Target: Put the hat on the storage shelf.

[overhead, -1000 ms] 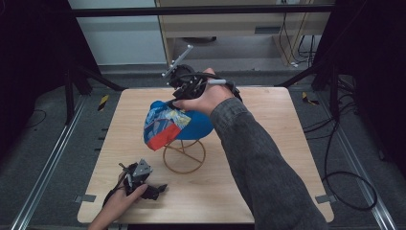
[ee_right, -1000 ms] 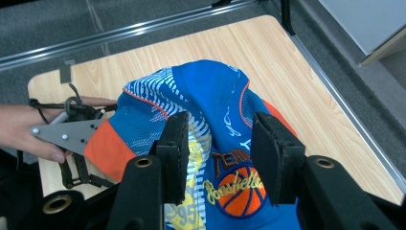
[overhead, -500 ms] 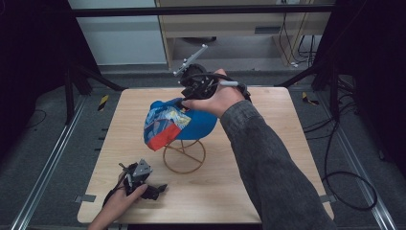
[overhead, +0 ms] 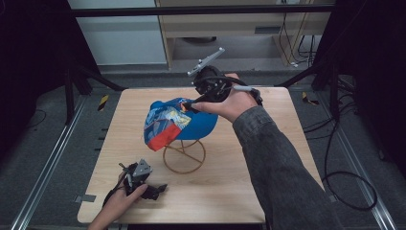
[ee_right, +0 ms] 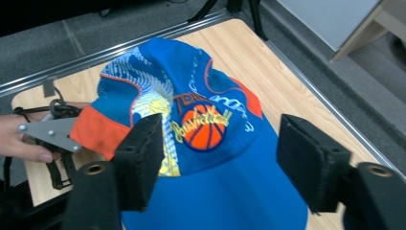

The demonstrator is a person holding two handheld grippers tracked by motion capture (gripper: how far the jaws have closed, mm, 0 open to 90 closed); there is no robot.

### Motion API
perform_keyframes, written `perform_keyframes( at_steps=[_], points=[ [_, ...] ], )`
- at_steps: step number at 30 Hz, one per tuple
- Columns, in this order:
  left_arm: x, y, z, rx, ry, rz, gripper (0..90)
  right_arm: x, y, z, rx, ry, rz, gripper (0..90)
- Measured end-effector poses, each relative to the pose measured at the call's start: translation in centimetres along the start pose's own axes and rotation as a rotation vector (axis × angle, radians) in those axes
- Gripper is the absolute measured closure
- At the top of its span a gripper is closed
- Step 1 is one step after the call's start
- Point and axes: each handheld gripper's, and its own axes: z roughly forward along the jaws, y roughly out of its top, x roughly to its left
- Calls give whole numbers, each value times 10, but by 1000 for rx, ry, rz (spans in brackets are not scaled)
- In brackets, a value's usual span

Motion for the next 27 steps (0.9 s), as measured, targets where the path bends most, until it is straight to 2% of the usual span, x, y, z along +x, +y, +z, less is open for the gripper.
perform_keyframes(
  at_steps=[6, 11, 14, 19, 23, 27],
  points=[
    [0, 0, 0, 0, 2, 3, 0, -5, -8, -9, -22, -31, 49, 162],
    [0, 0, 0, 1, 2, 3, 0, -11, -20, -18, -43, -67, 76, 85],
    [0, 0, 0, 1, 2, 3, 0, -15, -31, -24, -87, -75, 87, 68],
    [0, 0, 0, 1, 2, 3, 0, -22, -45, -35, -120, -92, 101, 61],
    [0, 0, 0, 1, 1, 3, 0, -26, -61, -43, -139, -118, 127, 79],
    [0, 0, -1, 1, 2, 3, 0, -28, -78, -50, -130, -157, 135, 103]
  ],
)
